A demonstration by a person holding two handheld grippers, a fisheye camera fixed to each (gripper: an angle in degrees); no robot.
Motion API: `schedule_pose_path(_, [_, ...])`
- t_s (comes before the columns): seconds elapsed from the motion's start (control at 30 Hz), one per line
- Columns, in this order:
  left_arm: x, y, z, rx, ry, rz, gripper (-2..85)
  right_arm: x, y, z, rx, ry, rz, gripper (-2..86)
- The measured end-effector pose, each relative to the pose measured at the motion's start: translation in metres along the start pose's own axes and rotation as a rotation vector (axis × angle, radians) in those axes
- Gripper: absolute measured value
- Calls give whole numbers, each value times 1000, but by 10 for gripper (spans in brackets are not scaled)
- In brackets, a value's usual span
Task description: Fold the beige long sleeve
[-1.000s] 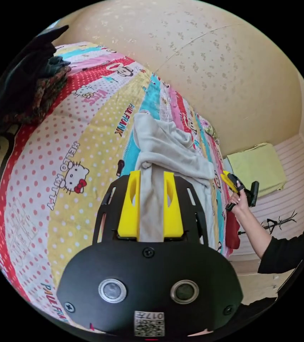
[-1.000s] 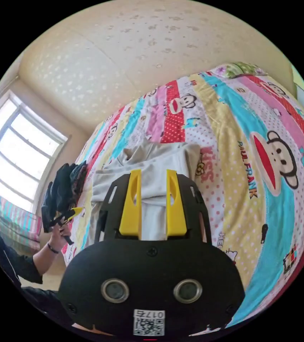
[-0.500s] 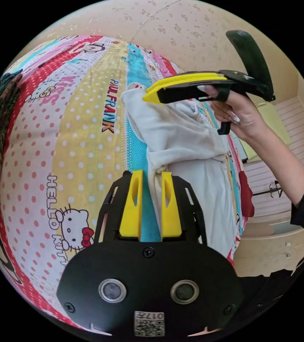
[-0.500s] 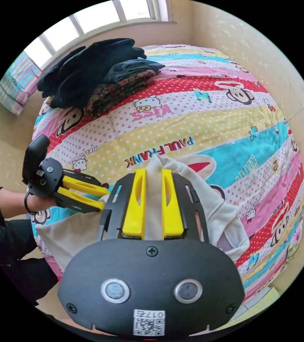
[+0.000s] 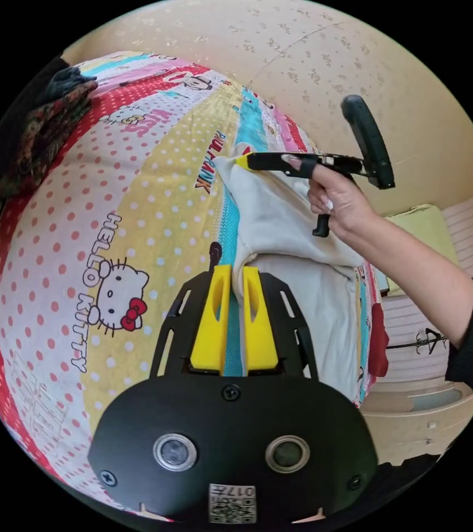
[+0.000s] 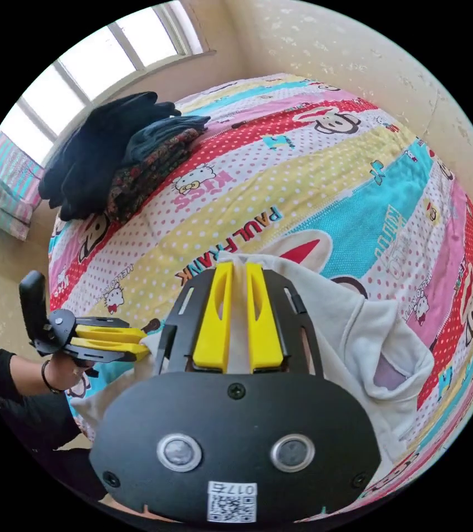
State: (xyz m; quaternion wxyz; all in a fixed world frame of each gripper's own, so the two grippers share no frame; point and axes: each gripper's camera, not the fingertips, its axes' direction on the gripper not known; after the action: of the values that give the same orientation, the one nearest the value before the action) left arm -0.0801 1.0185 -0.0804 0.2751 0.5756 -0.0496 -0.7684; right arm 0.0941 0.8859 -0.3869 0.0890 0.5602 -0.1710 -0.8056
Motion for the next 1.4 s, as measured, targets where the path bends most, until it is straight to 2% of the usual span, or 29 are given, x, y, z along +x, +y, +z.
schedule_pose_path(0.1, [-18, 15, -19, 32, 78, -55, 54, 13, 38, -66, 184, -50, 130, 57])
schedule_pose_path(0.17, [-20, 31, -34, 55, 86, -28, 60, 26, 87, -114, 266, 43, 244, 54])
schedule_pose_path(0.33, [-7, 108, -49, -13, 79, 60, 55, 51, 192, -166, 277, 375, 467, 25])
schedule_pose_path(0.4, [3, 134, -48, -42, 50, 91, 52, 72, 221, -163, 206, 380, 540, 17])
schedule_pose_path(0.47, [13, 156, -42, -64, 22, 139, 53, 103, 241, -134, 13, 270, 549, 11])
schedule_pose_path(0.57, [21, 178, -14, -163, 19, 211, 67, 108, 236, -140, -12, 212, 427, 9])
schedule_pose_path(0.67, [38, 189, 0, -152, -105, 341, 67, 99, 214, -175, -112, 190, 389, 11])
schedule_pose_path(0.77, [57, 189, 13, -180, -239, 421, 70, 52, 235, -238, 48, 229, 329, 18])
schedule_pose_path(0.87, [61, 198, 14, -125, -279, 433, 69, 6, 291, -272, 64, 166, 327, 36])
schedule_pose_path(0.93, [56, 188, 8, -155, -235, 380, 63, -12, 340, -277, 33, 102, 398, 53])
schedule_pose_path(1.03, [39, 162, -12, -250, -129, 231, 37, -32, 433, -268, -71, -113, 574, 80])
schedule_pose_path(1.13, [15, 160, -52, -148, 92, 104, 43, -56, 515, -273, -56, -286, 759, 94])
schedule_pose_path(1.17, [11, 162, -60, -137, 108, 82, 50, -67, 538, -280, -46, -301, 807, 98])
schedule_pose_path(1.3, [18, 183, -93, -148, -46, 112, 133, -91, 577, -303, 57, -338, 878, 111])
schedule_pose_path(1.4, [24, 192, -86, -287, -29, 101, 135, -90, 584, -313, 152, -427, 924, 116])
